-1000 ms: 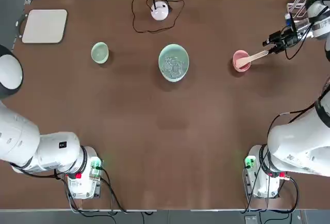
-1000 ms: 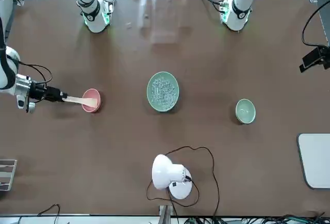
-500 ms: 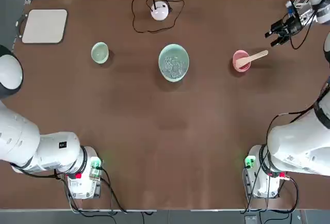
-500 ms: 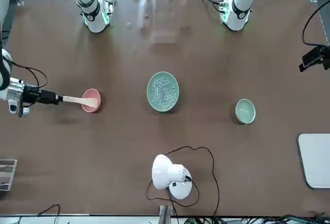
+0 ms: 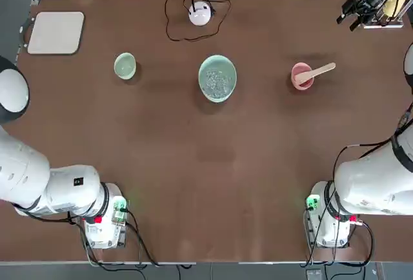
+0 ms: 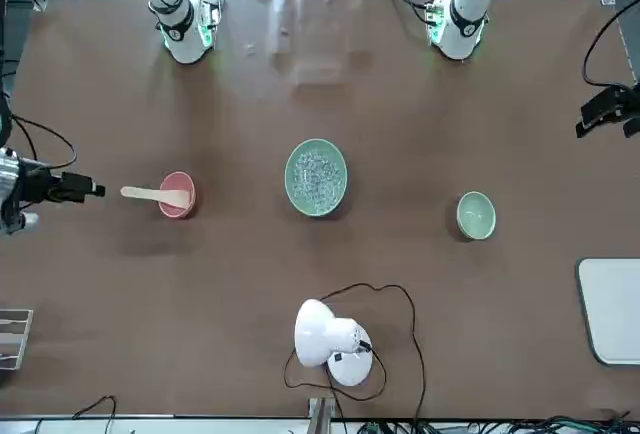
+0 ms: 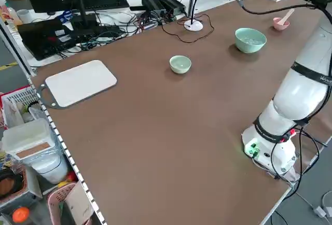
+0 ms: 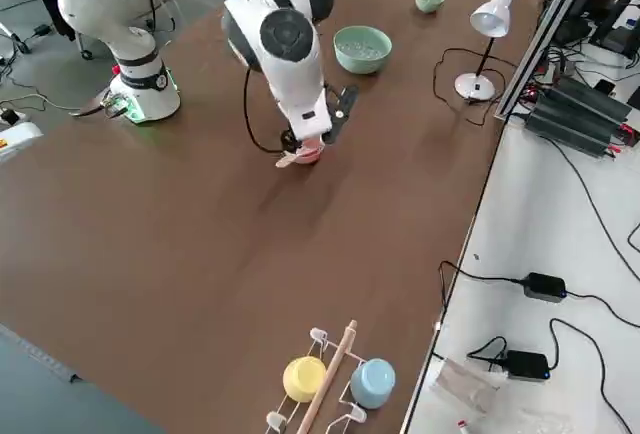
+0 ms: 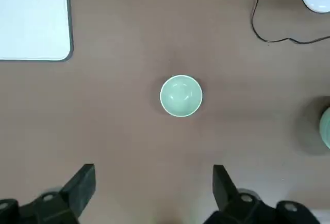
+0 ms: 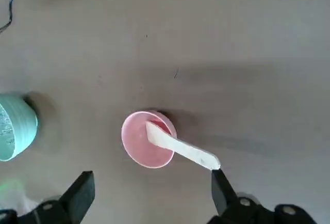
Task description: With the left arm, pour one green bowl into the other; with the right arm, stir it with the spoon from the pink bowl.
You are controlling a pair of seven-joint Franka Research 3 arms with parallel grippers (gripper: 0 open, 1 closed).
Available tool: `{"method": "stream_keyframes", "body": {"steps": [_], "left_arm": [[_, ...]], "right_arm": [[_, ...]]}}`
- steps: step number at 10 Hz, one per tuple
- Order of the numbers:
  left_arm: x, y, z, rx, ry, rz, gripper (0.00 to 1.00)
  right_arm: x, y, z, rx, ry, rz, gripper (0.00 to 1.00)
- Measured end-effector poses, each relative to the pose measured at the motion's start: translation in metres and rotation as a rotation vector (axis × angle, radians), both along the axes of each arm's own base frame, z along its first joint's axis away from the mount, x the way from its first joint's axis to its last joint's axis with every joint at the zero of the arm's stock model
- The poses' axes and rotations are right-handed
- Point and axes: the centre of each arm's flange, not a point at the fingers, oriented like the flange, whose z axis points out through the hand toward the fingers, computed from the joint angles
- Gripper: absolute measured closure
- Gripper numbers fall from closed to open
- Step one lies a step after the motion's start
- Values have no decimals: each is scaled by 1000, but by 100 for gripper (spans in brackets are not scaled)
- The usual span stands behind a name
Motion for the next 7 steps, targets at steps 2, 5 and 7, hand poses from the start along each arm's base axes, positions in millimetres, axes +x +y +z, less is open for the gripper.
{"method": "stream_keyframes", "body": {"steps": [2, 5, 7], "left_arm": [[0, 1, 0, 0, -1, 0, 0], [0, 0, 1, 0, -3, -1, 0], [0, 3, 2, 0, -4, 4, 0]], "right_arm": [[7, 11, 50, -106, 12, -21, 0], [5, 43, 136, -279, -56, -18, 0], [-14, 58, 183, -336, -97, -73, 0]]}}
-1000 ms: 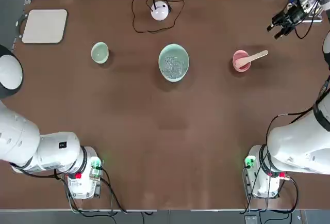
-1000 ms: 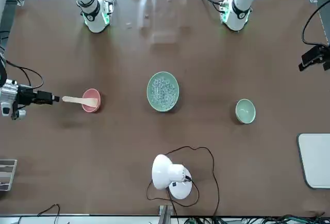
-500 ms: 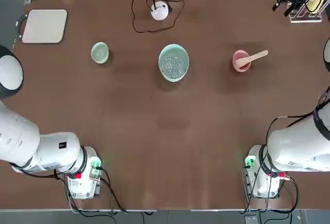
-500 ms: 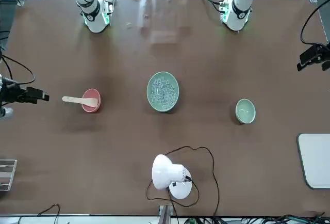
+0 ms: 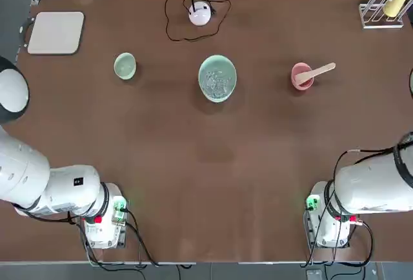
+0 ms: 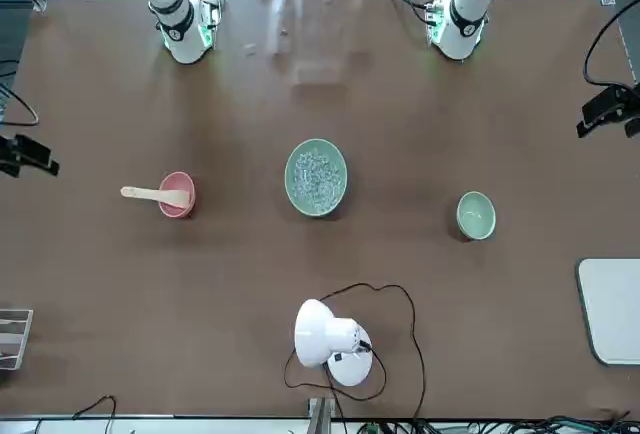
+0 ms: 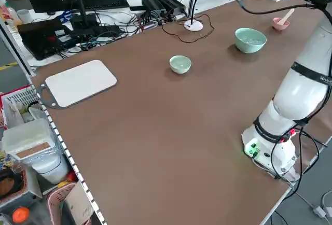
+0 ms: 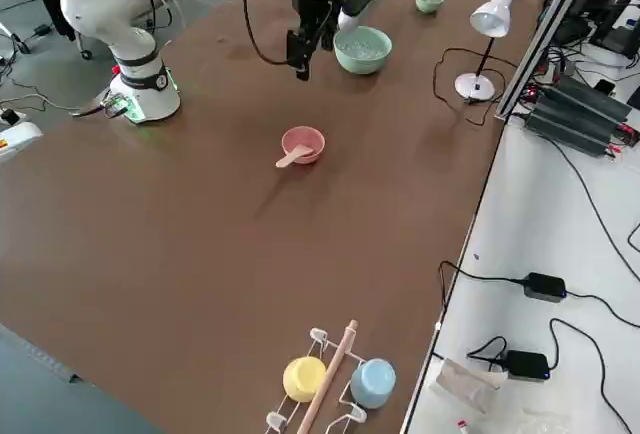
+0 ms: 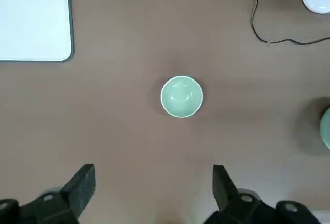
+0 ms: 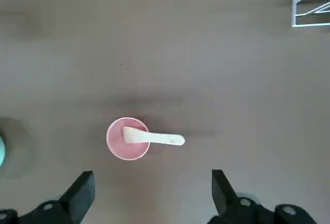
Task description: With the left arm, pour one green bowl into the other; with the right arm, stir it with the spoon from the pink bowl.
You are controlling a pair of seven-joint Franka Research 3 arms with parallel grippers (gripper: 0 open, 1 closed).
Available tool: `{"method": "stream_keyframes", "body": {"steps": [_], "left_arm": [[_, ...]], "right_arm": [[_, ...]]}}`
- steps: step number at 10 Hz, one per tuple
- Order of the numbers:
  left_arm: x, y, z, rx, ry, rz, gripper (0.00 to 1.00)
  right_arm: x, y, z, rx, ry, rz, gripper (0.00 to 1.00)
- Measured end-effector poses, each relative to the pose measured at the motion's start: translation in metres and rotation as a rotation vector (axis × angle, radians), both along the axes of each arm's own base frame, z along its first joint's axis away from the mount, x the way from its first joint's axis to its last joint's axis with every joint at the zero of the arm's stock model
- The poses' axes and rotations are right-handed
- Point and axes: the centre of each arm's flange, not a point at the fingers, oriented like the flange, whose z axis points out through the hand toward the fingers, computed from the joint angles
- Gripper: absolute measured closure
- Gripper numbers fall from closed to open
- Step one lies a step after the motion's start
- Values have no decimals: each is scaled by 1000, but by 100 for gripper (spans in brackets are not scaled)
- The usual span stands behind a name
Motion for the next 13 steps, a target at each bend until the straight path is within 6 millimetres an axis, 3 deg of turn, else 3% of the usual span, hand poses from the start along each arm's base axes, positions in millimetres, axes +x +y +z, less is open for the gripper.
{"method": "stream_keyframes", "body": {"steps": [3, 5, 8, 13], "left_arm": [[0, 4, 1, 0, -2, 7, 0], [-1, 6, 2, 0, -4, 10, 0], [-1, 7, 3, 1, -5, 13, 0], [-1, 7, 3, 1, -6, 13, 0]], "right_arm": [[-23, 37, 32, -9, 11, -26, 0], [-51, 43, 46, -1, 10, -20, 0], [-99, 45, 46, 18, -7, -12, 0], [-104, 63, 52, 5, 0, 19, 0]]}}
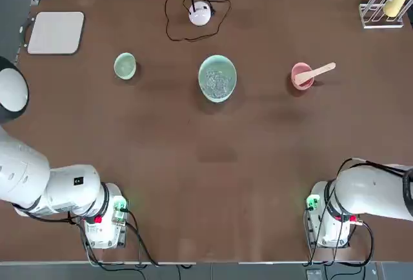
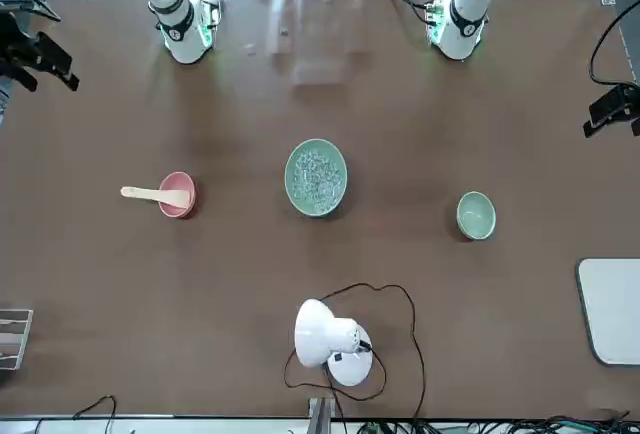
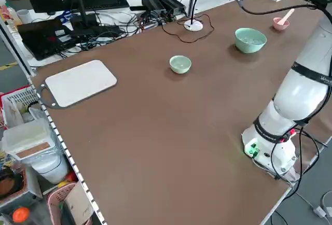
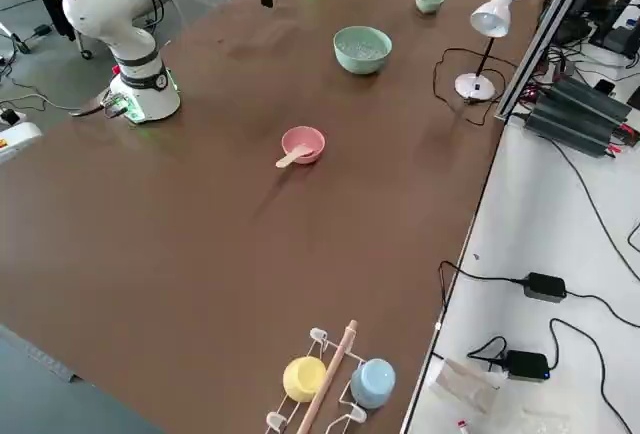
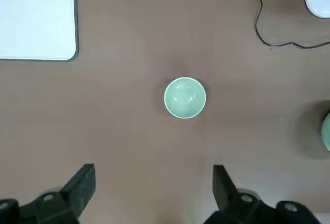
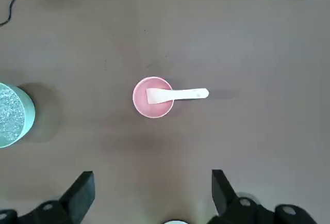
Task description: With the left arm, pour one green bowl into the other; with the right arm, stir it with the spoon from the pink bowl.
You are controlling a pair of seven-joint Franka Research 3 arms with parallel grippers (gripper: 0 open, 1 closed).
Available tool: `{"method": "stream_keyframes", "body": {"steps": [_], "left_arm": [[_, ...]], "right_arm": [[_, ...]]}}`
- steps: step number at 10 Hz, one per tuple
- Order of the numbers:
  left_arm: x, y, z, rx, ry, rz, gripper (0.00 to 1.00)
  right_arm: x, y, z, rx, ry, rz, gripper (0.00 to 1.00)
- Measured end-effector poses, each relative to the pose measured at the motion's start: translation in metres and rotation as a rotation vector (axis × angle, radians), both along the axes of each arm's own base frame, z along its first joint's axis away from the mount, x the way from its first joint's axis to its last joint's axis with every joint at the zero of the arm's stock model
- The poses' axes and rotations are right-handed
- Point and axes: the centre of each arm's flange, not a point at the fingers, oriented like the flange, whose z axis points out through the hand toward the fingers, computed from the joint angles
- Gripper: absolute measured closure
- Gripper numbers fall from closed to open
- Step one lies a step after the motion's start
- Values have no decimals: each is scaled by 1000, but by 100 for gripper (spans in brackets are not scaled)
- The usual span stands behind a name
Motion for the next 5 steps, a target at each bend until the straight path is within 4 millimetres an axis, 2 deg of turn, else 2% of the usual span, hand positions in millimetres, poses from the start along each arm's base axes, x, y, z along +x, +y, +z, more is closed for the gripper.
{"method": "stream_keyframes", "body": {"steps": [3, 5], "left_arm": [[0, 0, 0, 0, 0, 0, 0], [0, 0, 0, 0, 0, 0, 0]], "right_arm": [[-5, 0, 19, -3, -5, -1, 0], [-6, 0, 22, -3, -7, -2, 0]]}}
